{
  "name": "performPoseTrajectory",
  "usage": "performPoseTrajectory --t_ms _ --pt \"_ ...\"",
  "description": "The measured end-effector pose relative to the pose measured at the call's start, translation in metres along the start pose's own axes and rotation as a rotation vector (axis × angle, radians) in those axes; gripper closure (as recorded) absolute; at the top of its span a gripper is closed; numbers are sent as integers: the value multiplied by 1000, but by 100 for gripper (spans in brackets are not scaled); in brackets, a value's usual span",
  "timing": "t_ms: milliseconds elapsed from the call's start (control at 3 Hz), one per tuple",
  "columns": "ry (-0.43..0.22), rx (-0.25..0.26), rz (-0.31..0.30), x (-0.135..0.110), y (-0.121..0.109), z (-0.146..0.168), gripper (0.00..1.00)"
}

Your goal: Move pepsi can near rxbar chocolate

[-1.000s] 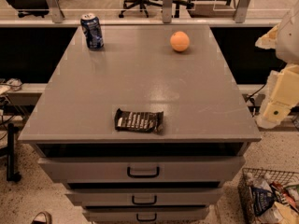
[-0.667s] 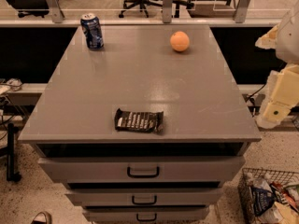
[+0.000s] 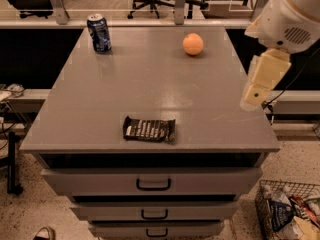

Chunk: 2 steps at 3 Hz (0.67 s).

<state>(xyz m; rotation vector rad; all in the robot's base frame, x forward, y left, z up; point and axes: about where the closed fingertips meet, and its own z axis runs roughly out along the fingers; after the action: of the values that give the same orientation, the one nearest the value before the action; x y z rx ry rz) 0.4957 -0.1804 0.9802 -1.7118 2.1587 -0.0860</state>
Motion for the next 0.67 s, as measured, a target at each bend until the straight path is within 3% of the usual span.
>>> performPoseTrajectory --t_ms 667 --pt "-234 40 44 -101 -73 63 0"
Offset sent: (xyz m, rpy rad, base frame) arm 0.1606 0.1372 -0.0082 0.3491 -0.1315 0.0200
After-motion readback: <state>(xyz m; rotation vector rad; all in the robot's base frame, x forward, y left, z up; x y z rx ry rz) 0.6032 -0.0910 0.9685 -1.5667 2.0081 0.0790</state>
